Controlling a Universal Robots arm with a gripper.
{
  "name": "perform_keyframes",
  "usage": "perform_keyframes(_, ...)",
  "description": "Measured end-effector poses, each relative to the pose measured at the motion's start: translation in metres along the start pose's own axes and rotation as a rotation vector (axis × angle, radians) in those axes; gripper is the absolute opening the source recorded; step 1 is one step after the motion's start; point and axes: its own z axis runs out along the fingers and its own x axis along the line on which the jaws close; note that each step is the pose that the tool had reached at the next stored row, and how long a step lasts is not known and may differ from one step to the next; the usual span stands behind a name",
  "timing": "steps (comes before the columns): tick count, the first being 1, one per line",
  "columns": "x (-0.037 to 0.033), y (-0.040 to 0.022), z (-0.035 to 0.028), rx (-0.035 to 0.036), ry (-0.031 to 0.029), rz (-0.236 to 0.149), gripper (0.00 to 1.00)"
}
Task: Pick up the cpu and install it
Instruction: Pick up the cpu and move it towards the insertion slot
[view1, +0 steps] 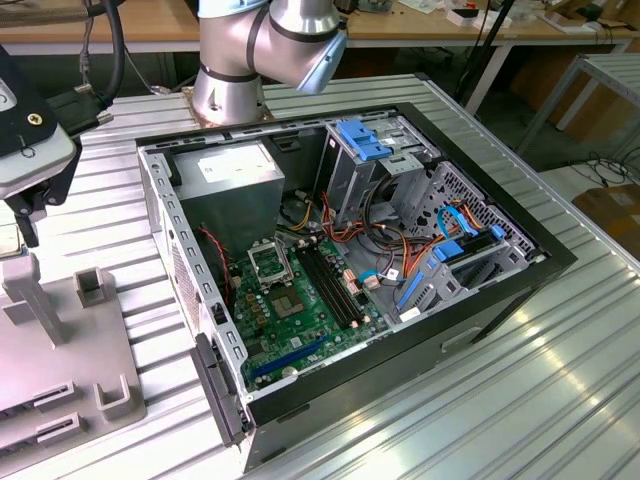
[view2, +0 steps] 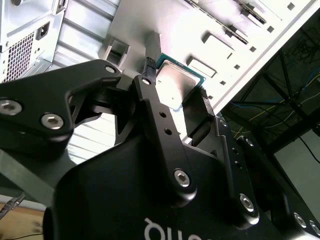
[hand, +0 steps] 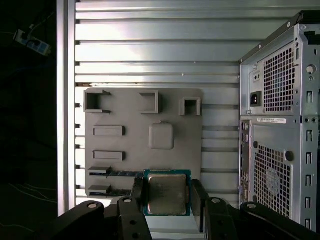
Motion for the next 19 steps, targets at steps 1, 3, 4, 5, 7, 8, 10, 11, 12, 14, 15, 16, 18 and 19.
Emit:
perform_keyframes(1,0.0000,0.0000,-0.0007,-0.0001,-0.0001,0.000,0.47)
perform_keyframes(3,0.0001,0.0000,-0.0021,-0.0001,0.0000,0.000,0.47)
perform_keyframes(4,0.0002,0.0000,-0.0028,0.0000,0.0000,0.000,0.47)
perform_keyframes(5,0.0003,0.0000,-0.0041,-0.0001,0.0000,0.000,0.47)
perform_keyframes(7,0.0003,0.0001,-0.0053,-0.0001,-0.0001,0.000,0.47)
perform_keyframes(8,0.0003,0.0001,-0.0053,-0.0002,-0.0001,0.000,0.47)
perform_keyframes(10,0.0004,0.0001,-0.0054,-0.0001,0.0000,0.000,0.47)
perform_keyframes(11,0.0004,0.0001,-0.0054,0.0000,0.0000,0.000,0.47)
perform_keyframes(12,0.0003,0.0001,-0.0054,-0.0001,0.0000,0.000,0.47)
perform_keyframes(14,0.0003,0.0001,-0.0054,-0.0001,0.0000,0.000,0.47)
perform_keyframes(15,-0.0002,0.0000,-0.0056,0.0001,0.0001,0.000,0.47)
perform_keyframes(16,-0.0007,0.0000,-0.0057,0.0002,0.0002,0.000,0.47)
perform_keyframes(18,-0.0024,0.0000,-0.0056,-0.0001,0.0000,0.000,0.47)
perform_keyframes(19,-0.0033,0.0000,-0.0057,0.0000,0.0000,0.000,0.47)
